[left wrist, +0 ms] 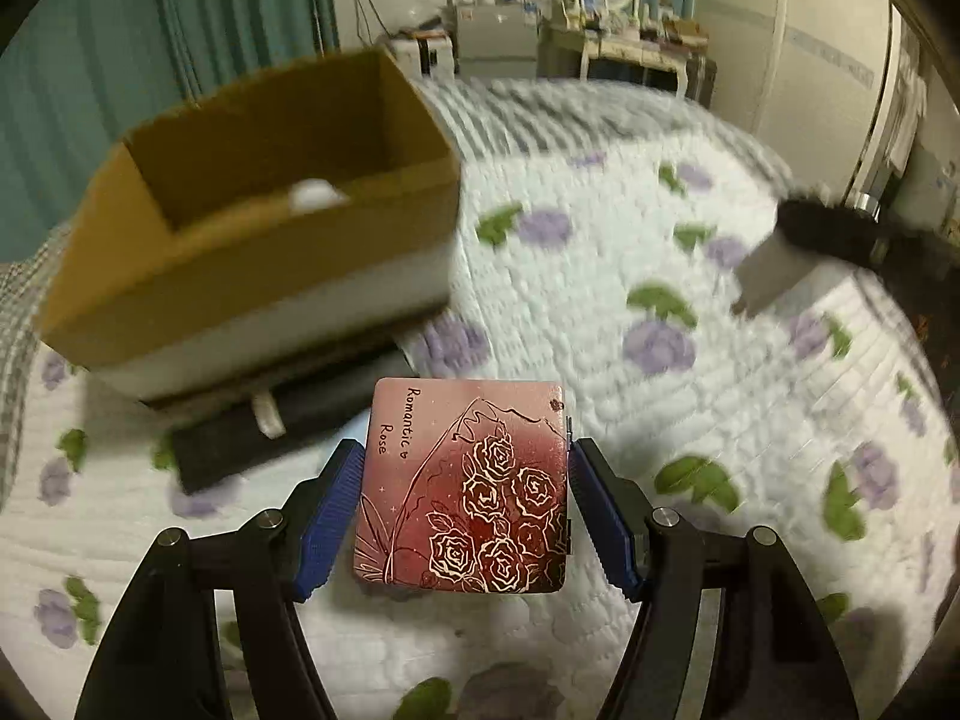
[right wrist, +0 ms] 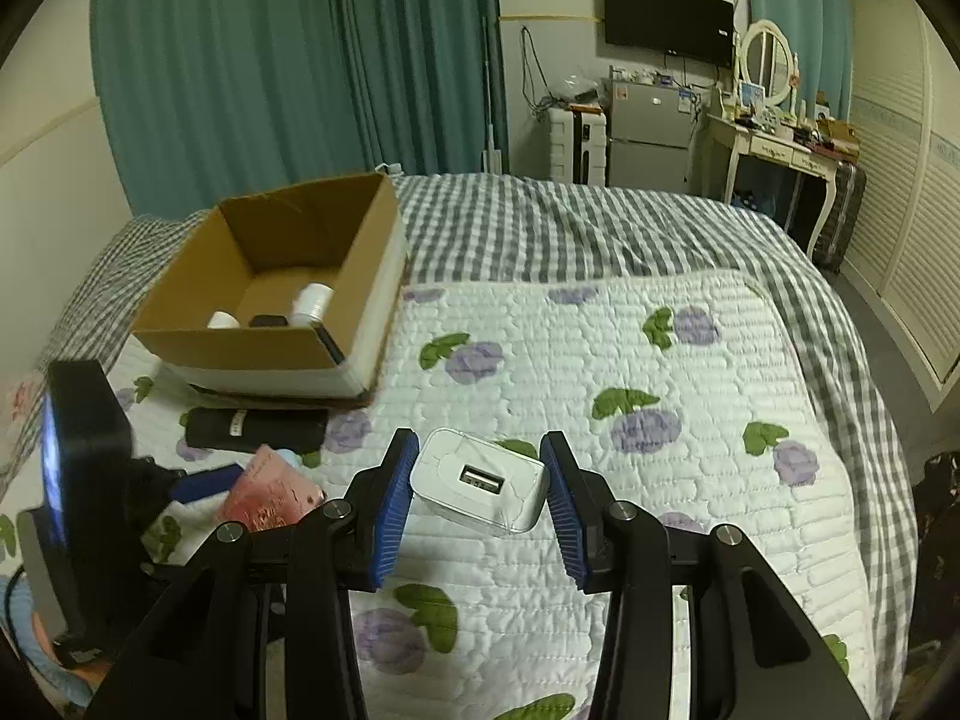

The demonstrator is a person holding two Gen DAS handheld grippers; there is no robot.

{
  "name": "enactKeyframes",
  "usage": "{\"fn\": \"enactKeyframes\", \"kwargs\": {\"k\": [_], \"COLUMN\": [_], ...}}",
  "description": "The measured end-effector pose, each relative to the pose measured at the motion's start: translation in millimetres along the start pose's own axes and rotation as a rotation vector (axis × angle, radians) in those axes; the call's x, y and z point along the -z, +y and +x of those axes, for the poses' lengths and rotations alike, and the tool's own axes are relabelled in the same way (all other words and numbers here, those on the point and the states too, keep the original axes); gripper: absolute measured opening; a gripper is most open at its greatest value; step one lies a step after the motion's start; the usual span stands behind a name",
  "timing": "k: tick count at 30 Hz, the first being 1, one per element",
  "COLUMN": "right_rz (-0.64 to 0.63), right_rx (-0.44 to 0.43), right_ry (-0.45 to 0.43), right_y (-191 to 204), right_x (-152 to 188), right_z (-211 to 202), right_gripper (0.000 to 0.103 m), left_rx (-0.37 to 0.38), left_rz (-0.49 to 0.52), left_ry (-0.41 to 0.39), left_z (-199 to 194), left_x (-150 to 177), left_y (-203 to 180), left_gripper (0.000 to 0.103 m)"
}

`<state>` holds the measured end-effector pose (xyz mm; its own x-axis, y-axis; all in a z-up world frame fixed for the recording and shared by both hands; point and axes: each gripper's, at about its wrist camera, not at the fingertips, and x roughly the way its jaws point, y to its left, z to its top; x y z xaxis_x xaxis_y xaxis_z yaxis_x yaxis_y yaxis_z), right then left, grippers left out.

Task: Organize rigid objects
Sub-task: 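Place the card case and white charger into the box, opening both tools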

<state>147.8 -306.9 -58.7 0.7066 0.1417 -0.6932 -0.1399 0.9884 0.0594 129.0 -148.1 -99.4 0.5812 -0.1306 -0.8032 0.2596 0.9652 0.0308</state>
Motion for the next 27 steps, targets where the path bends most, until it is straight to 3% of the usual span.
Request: {"fn": "enactKeyframes", "kwargs": {"k": [9, 13, 22, 27], "right_rz": [-0.028, -0.066, -0.091, -0.069], "right_rx": [-0.019, -0.032, -0.087, -0.084], "right_ry": [-0.083, -0.121, -0.114, -0.092], "right_y": [34, 60, 106, 113], "right_x": [-52, -84, -124, -132], "right_z": [-27, -21, 59, 115], "right_gripper": [0.042, 0.042, 0.042, 0.042], "left_rx": [-0.034, -0.050, -0.131, -0.119], "left_rz": [-0.035, -0.059, -0.066, -0.076], "left_ry": [-0.170, -0.203, -0.176, -0.162], "left_z": [-71, -77, -19, 20], "left_x": [-68, -90, -114, -129], "left_y": [50, 84, 151, 165], "left_gripper": [0.070, 0.070, 0.070, 0.070]}}
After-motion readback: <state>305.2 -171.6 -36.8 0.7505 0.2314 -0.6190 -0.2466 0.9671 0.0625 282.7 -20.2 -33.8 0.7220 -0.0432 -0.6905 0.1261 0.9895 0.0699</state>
